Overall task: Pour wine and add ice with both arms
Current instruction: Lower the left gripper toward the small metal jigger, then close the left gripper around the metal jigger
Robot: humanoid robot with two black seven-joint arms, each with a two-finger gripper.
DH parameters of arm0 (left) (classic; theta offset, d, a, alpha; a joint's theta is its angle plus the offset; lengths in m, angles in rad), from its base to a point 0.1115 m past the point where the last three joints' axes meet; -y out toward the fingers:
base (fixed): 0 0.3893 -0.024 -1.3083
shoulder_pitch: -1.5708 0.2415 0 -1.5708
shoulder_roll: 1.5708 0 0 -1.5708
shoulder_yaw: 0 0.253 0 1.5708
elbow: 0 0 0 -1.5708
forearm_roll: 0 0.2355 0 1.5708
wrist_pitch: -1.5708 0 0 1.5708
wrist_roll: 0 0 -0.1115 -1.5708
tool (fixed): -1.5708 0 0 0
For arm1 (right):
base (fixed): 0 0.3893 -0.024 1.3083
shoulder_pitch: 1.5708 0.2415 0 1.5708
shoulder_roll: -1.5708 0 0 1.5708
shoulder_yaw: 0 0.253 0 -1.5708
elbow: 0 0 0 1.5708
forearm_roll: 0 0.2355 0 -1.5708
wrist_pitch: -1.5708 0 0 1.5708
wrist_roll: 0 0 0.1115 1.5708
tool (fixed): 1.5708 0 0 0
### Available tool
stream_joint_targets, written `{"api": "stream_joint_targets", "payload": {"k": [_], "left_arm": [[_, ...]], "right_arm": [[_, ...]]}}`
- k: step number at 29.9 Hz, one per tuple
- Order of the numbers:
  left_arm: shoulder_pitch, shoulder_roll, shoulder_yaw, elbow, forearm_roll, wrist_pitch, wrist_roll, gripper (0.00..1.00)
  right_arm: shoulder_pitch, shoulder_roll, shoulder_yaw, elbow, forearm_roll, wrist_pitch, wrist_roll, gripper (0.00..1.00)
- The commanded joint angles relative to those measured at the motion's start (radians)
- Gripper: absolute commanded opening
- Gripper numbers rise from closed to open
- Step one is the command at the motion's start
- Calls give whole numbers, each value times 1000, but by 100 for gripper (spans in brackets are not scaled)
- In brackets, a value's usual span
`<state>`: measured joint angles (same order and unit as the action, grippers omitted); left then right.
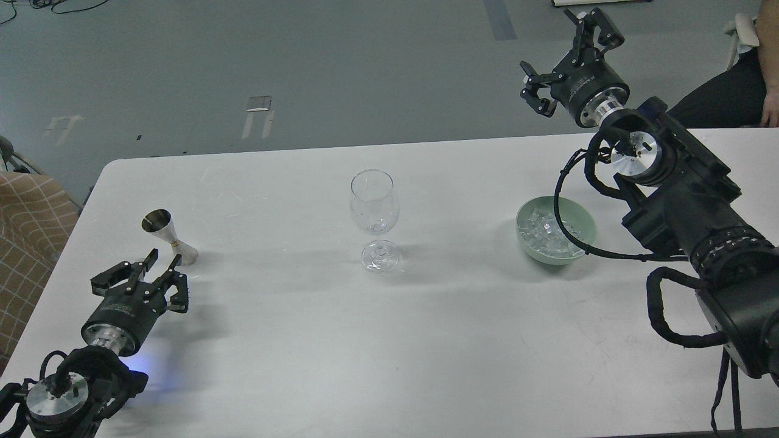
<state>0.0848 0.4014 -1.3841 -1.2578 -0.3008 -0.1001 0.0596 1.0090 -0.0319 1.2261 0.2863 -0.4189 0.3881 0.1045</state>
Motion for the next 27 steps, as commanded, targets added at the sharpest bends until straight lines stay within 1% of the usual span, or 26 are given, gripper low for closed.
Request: {"api": "stream_joint_targets", "payload": {"k": [1,5,7,12,17,21,27], "left_arm": [[-17,-1,-19,0,0,45,2,37],[-33,-1,-32,3,-1,69,5,37],[-48,-4,-33,24,0,80,5,38],[-76,-26,-35,64,0,82,19,38],[-92,-27,-35,72,0,83,26,38],[-111,-27,-33,106,0,89,28,40],[-115,-27,-32,120,2,86,28,41]], "right_arm": [[0,-3,1,1,0,0,0,100],[0,-5,0,1,0,0,0,100],[-1,-5,0,1,0,0,0,100],[0,-5,0,1,0,0,0,100],[0,-6,1,1,0,0,0,100],[0,-6,0,1,0,0,0,100],[0,-6,1,1,0,0,0,100]]}}
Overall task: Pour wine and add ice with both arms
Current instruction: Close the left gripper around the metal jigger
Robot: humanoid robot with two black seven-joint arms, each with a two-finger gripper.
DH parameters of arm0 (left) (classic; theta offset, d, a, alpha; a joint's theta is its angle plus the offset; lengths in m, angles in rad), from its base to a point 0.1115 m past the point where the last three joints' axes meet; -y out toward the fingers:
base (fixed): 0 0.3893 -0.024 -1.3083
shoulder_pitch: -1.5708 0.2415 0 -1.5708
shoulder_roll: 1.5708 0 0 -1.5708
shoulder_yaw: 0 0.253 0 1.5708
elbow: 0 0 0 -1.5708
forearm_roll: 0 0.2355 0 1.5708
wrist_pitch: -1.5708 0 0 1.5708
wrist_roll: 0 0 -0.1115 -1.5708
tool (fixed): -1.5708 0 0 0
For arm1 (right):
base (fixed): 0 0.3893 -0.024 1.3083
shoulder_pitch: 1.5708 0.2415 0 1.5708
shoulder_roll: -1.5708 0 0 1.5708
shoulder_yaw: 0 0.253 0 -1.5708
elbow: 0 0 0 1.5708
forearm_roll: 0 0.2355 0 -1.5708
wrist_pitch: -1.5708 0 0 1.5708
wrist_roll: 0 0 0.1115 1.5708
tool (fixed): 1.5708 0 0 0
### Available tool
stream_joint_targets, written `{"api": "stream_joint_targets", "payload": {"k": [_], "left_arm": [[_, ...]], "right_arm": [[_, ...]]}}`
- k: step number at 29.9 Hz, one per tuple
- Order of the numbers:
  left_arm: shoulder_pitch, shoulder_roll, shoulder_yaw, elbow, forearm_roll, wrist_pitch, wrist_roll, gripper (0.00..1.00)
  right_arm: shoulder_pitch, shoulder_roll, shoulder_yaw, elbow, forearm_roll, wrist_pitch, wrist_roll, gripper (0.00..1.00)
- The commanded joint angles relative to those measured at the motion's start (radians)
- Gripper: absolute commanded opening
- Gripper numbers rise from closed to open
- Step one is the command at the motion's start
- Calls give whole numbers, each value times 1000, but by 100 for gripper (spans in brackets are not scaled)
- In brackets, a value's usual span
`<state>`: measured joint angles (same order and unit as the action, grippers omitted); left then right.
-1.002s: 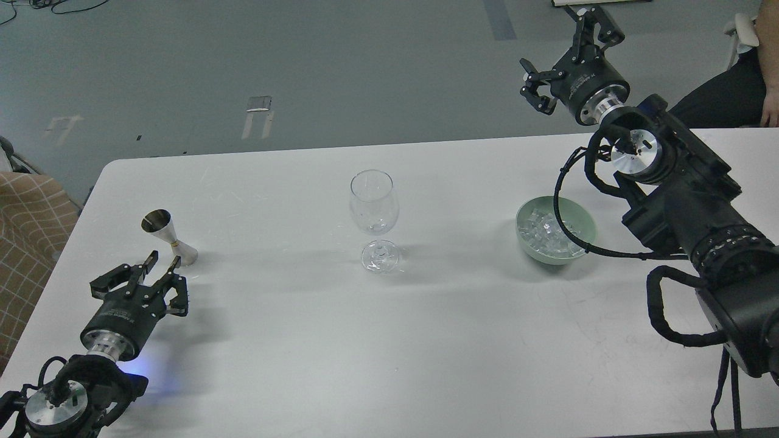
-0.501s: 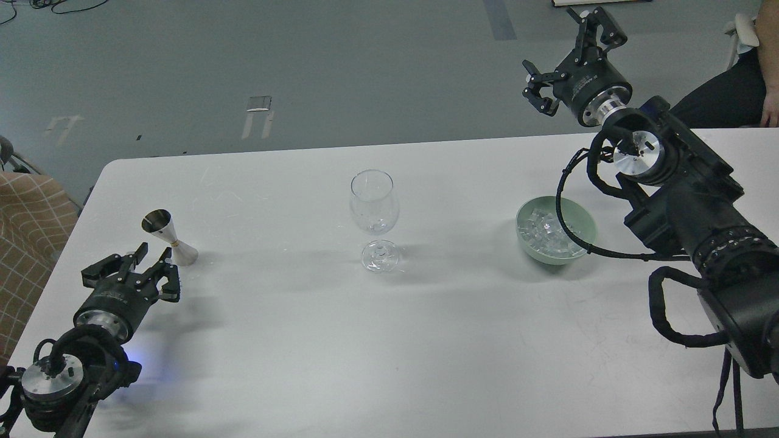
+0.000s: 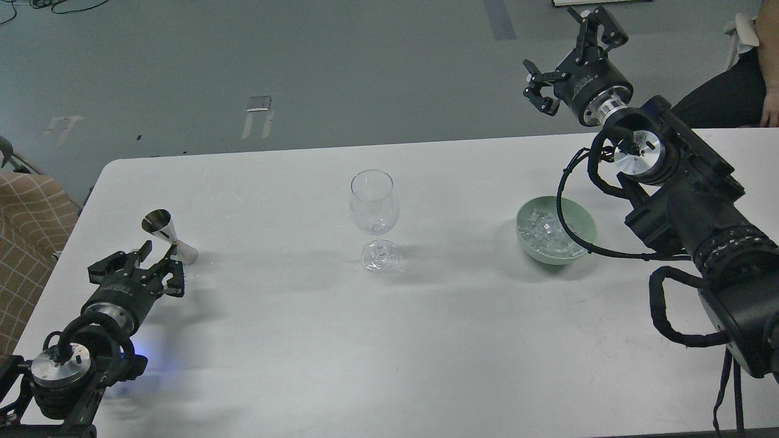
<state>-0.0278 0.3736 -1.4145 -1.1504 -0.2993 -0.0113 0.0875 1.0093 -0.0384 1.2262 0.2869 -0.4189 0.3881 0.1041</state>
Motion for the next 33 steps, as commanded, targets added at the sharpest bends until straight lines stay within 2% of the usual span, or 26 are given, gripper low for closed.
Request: {"api": "stream_joint_targets", "payload": {"k": [1,6,30,33], "left_arm": [[-3,1,-1,20,0,-2,0,41],[-37,-2,2,67,0,-6,18,41],[-58,-35,9,67,8,-4,21,42],[-69,-35,9,69,5,-1,41,42]], "right_arm": [[0,0,1,0,0,0,0,100],[-1,0,-1,0,0,0,0,100],[-1,-17,1,-2,0,0,0,100],[-1,-17,1,-2,0,0,0,100]]}}
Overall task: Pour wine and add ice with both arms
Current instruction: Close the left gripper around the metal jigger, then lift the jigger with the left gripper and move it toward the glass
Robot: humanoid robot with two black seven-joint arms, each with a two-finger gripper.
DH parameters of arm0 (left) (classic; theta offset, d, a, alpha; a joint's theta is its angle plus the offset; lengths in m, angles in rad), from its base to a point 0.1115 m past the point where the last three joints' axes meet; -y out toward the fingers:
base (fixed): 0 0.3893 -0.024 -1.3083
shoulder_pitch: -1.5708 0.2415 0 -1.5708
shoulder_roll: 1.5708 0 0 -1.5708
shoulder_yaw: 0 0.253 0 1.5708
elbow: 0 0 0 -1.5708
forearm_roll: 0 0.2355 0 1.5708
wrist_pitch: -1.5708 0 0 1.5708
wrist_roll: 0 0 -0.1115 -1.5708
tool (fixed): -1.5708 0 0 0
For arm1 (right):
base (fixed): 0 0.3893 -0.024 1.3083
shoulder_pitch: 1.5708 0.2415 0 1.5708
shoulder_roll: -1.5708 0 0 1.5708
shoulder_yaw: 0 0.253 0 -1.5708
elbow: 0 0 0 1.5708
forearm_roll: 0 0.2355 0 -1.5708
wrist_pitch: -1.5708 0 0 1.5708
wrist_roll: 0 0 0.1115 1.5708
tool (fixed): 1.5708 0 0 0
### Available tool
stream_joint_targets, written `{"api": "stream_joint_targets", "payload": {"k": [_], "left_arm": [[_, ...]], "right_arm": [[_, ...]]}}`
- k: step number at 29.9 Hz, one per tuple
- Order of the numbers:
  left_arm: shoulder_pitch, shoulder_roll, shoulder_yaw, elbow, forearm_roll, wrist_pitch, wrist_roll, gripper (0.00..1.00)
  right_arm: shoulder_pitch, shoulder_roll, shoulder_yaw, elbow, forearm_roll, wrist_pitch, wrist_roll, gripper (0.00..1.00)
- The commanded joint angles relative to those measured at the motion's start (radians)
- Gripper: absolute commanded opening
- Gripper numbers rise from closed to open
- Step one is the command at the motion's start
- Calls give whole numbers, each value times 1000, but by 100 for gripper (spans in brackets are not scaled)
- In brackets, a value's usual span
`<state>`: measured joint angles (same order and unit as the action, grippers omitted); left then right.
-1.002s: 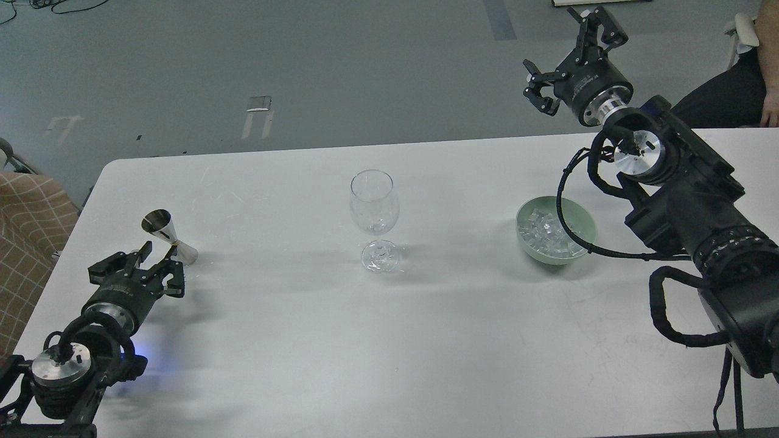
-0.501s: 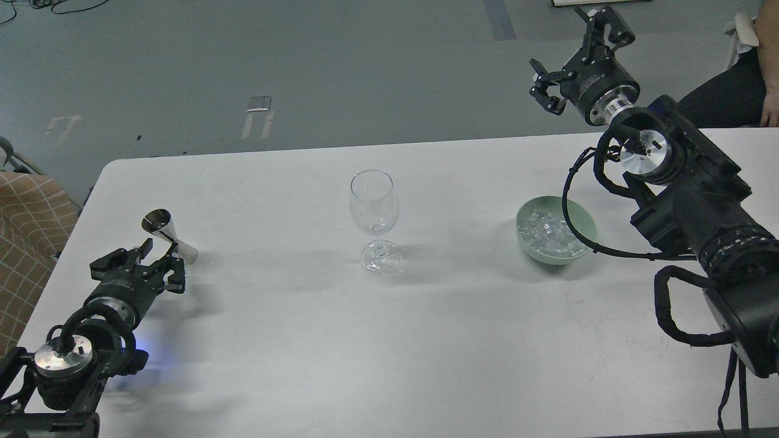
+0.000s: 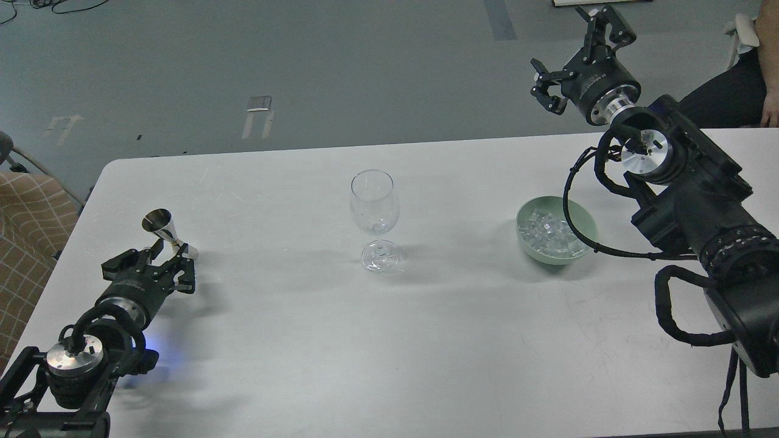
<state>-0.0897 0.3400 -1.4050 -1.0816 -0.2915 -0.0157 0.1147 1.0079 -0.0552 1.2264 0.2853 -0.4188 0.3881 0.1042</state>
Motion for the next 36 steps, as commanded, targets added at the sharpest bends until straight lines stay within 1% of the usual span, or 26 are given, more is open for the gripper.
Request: {"api": "stream_joint_targets", "payload": {"k": [1,8,10,13,31,36], "left_arm": [[-11,-1,0,2,-5,3,16,42],[-31,-1,0,31,-5,3,14,42],[-54,-2,0,75,-3,-3,14,42],[-73,-3,-3,103,-5,-7,14,42],[-111,-24,-11,115,-6,-7,11,42],[-137,-36,-12,144,-6,-7,11,42]], "right_arm": [[0,2,1,0,0,0,0,100],[-2,0,-1,0,0,0,0,100],[-6,0,-1,0,0,0,0,100],[-8,0,-1,0,0,0,0,100],[-14,-21,1,2,2,0,0,100],[-14,-21,1,2,2,0,0,100]]}}
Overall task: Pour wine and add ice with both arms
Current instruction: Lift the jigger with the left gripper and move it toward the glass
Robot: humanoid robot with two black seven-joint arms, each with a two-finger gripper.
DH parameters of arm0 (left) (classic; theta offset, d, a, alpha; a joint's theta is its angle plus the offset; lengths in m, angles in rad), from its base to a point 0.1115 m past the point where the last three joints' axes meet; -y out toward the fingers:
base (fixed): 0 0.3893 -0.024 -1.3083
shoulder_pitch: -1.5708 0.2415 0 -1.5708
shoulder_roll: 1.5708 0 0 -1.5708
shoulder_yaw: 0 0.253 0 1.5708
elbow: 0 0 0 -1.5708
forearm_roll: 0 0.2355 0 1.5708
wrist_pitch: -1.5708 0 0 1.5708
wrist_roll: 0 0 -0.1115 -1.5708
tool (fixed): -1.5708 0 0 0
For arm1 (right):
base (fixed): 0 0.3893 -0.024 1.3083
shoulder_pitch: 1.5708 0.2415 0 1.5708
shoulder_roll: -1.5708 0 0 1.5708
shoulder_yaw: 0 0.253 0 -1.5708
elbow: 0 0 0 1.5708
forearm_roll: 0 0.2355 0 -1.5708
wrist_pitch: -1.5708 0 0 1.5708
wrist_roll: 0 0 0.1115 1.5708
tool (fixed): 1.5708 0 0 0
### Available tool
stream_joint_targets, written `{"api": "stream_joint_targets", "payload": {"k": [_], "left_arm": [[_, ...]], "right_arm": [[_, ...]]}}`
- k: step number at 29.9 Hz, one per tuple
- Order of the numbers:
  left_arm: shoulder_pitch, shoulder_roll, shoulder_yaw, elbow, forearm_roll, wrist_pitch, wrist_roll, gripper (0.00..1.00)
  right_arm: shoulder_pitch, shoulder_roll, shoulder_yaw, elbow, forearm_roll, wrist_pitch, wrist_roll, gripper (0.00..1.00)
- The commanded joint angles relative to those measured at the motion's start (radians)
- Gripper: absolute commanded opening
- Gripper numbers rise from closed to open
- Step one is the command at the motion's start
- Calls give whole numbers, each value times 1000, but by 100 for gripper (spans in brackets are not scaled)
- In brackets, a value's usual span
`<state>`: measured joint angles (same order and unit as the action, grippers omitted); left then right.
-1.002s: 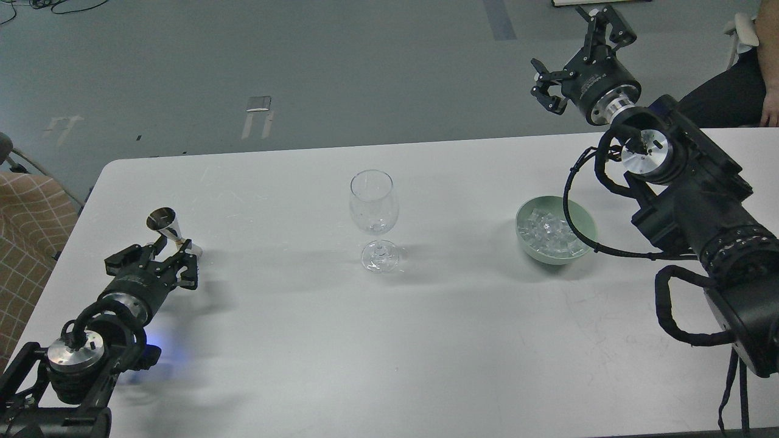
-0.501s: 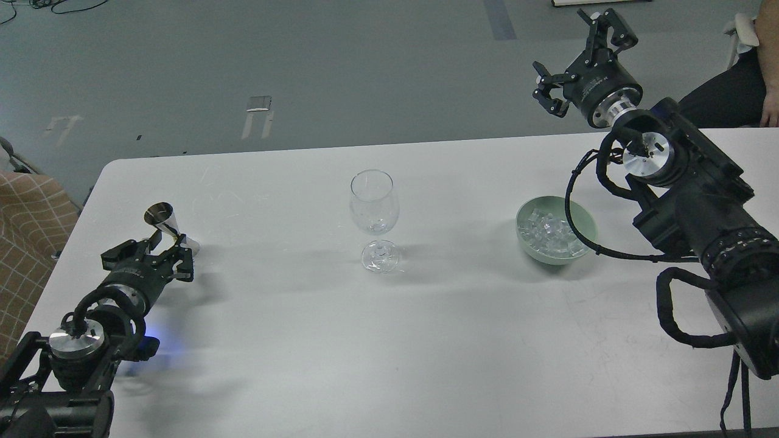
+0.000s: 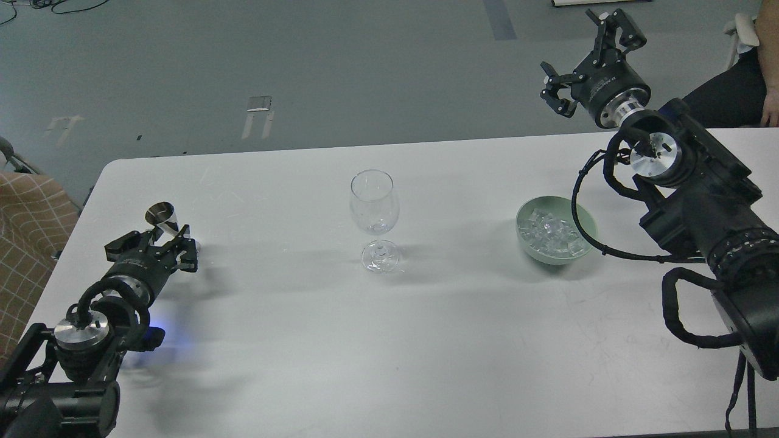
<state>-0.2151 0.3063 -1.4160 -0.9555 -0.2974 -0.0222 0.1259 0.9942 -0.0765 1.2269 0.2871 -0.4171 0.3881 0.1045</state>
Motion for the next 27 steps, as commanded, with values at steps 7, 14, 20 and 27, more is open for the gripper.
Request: {"api": "stream_joint_targets", "payload": {"k": [7,14,20,27], "left_arm": [[-43,-3,-3,64,0,-1,3,42],[-53,-9,-3,92,0,-1,3,28],[-55,-9,-4,92,0,-8,4,25],[-55,-9,-6,92,-2,-51,8,18]], "right_arm": [[1,0,0,0,0,0,0,100],[1,0,-1,0,-2,0,0,100],[0,-2,-1,-2,-2,0,0,100],[-2,-2,-1,-2,-2,0,0,100]]}}
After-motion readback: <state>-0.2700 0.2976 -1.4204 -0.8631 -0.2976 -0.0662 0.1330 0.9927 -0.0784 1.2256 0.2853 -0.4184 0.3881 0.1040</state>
